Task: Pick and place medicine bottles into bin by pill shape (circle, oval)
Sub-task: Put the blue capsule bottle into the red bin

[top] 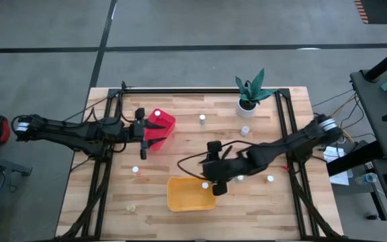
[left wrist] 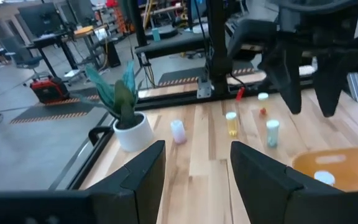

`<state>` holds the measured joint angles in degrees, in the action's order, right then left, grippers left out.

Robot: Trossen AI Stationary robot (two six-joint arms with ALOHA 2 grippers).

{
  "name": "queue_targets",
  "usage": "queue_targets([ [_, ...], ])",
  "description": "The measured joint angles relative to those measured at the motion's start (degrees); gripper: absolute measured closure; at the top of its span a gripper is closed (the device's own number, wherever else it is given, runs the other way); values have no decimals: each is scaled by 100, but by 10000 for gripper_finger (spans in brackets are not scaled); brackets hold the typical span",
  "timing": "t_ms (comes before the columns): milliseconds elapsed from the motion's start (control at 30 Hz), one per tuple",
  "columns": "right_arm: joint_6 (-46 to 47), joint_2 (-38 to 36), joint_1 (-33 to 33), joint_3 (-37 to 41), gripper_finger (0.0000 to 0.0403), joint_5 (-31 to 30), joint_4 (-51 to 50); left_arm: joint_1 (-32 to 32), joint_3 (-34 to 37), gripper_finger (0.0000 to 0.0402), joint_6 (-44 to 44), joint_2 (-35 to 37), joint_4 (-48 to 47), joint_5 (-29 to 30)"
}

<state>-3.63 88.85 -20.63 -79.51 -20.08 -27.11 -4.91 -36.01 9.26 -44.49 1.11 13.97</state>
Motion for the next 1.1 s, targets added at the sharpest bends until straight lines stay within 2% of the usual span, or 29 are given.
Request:
queue_targets([
  [133, -655, -695, 126, 1220, 225, 63, 1618, -2, 0, 235, -117, -188, 271, -1],
  [267, -957, -1345, 280, 2235, 225, 170, 2655, -2, 0, 235, -281, -452, 602, -1],
  [433, -1085, -2161, 535, 3321, 225, 555, 3733, 2, -12, 235, -759, -919, 1196, 0],
  [700, -1206, -3173, 1033, 4639, 225, 1008, 4960, 7, -644, 235, -1426, -1852, 1119, 72],
  [867, -1214, -3612, 1249, 5143, 225, 1024, 5293, 57, -1398, 235, -1640, -2446, 414, 112],
  [1100, -1267, -4150, 1356, 5353, 225, 1116, 5280, 289, -2878, 235, -1668, -3363, -1477, 115],
])
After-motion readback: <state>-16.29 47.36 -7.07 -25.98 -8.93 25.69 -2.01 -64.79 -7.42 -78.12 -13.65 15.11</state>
